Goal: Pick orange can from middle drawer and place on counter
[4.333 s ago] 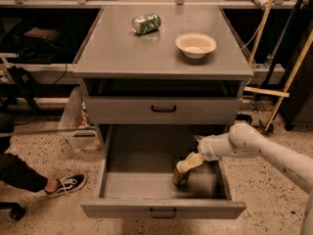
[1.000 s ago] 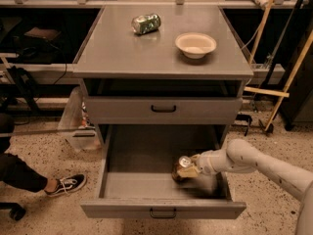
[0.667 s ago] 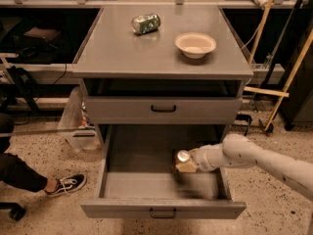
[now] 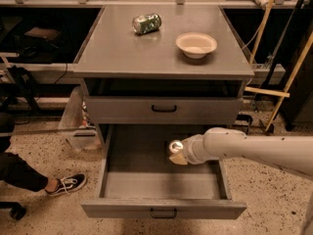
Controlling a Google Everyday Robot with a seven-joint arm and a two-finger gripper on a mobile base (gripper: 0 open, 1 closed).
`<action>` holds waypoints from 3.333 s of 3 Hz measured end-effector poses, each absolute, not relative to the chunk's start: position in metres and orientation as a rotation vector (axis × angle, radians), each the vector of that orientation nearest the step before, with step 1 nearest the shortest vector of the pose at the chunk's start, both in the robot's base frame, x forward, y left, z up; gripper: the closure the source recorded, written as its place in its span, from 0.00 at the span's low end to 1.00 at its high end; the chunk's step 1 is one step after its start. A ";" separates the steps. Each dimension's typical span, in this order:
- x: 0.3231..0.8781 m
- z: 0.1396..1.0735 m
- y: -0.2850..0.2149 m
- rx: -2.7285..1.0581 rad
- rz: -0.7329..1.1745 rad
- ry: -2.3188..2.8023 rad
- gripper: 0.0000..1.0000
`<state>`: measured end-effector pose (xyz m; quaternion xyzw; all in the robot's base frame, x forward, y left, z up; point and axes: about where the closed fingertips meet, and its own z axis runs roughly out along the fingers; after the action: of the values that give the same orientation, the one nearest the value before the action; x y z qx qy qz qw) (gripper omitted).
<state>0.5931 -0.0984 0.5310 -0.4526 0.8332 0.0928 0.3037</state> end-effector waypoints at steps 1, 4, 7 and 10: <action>0.579 0.542 -0.104 -1.190 0.202 2.268 1.00; 0.637 0.655 -0.107 -1.258 0.078 2.253 1.00; 0.683 0.832 -0.097 -1.294 -0.195 2.169 1.00; 0.693 1.006 -0.048 -1.329 -0.616 2.109 1.00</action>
Offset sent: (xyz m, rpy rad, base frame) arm -0.0130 -0.0053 0.0110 -0.0469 0.0269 -0.0293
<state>0.6934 -0.0484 1.0065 -0.4965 0.7877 -0.2302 0.2828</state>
